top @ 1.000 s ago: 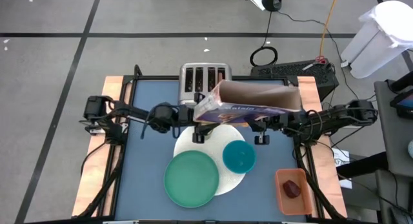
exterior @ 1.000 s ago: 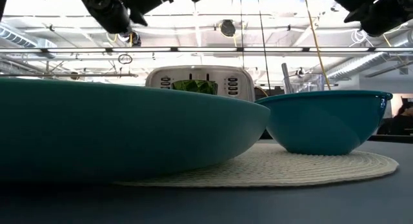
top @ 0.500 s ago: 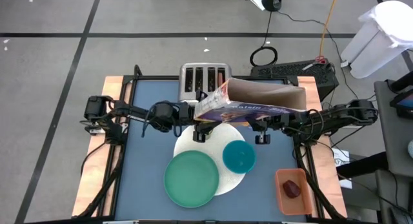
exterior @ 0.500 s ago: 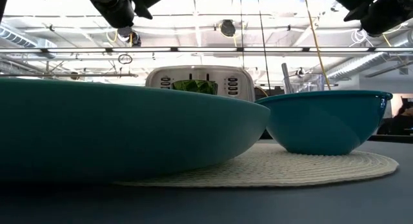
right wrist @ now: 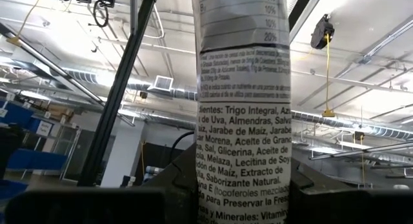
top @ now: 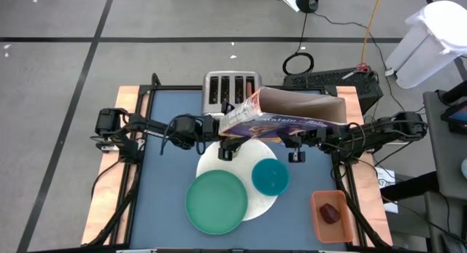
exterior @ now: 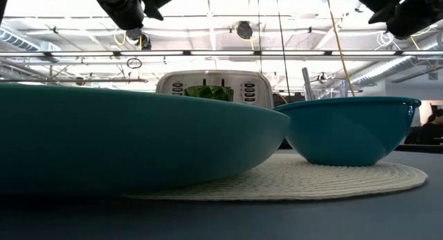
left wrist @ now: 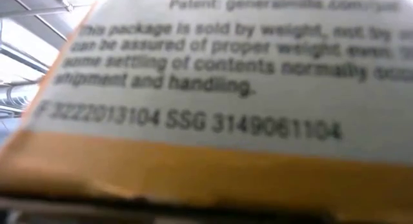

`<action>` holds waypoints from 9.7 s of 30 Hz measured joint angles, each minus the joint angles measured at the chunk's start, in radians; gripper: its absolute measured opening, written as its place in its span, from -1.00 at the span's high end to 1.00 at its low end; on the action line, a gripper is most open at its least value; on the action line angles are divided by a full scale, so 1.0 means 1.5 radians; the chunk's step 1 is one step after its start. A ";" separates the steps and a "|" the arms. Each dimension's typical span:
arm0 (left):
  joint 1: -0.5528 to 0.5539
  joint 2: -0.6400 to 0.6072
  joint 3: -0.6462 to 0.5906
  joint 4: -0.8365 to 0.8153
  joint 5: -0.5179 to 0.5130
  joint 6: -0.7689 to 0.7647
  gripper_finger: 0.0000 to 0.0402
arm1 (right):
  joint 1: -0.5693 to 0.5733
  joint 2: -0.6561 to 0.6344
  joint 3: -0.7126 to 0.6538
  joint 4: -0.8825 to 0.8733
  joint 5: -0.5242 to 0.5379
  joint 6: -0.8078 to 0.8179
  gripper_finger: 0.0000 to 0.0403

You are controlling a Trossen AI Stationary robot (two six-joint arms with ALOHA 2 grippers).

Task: Arrange a breakfast setting
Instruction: Pour the cereal into the blue bowl

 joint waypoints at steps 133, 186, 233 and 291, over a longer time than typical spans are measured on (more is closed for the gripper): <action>-0.097 -0.595 -0.164 -1.085 -0.018 -0.180 0.13 | 0.000 -0.385 -0.001 -0.733 0.086 0.168 -0.33; -0.095 -0.385 0.101 -1.354 -0.070 -0.230 0.13 | -0.001 -0.344 -0.001 -0.573 0.083 0.127 -0.33; -0.095 -0.380 0.162 -1.402 -0.071 -0.236 0.13 | 0.000 -0.334 -0.001 -0.618 0.083 0.127 -0.33; -0.093 -0.337 0.181 -1.435 -0.053 -0.230 0.13 | 0.000 -0.334 -0.001 -0.618 0.083 0.122 -0.33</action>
